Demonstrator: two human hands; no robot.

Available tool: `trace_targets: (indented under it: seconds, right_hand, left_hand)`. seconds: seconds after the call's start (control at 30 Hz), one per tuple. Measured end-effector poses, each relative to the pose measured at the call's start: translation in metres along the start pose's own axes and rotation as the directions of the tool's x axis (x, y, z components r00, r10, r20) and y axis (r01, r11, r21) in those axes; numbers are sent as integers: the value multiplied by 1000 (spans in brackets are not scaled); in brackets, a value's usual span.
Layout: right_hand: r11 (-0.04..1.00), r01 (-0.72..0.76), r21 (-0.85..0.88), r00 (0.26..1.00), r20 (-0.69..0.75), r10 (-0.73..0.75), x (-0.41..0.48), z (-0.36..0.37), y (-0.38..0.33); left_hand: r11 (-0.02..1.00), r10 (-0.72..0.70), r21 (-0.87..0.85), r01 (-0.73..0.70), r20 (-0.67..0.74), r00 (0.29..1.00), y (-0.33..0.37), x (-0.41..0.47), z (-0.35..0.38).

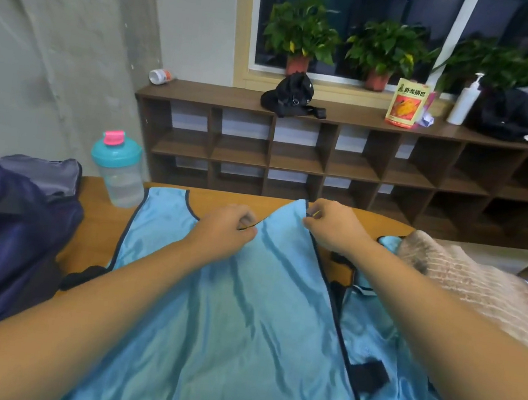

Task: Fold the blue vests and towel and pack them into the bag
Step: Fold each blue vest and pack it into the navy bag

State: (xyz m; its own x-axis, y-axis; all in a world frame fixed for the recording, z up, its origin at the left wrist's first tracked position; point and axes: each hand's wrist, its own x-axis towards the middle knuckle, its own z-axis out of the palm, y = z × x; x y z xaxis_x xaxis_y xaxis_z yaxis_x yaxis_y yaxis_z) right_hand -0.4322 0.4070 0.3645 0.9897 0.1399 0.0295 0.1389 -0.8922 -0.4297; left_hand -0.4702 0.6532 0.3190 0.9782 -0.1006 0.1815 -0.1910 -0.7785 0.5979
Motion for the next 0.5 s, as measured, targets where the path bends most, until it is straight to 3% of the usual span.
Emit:
trace_targets:
  seconds: [0.3,0.5]
  right_hand:
    - [983,-151,107,978,-131,164,71,37,26]
    - [950,-118,288,959,-214,184,68,69,43]
  left_hand:
    - [989,-141,-55,139,-43,989,8,99,47]
    - [995,-88,33,93,-133,987,-5,100,82]
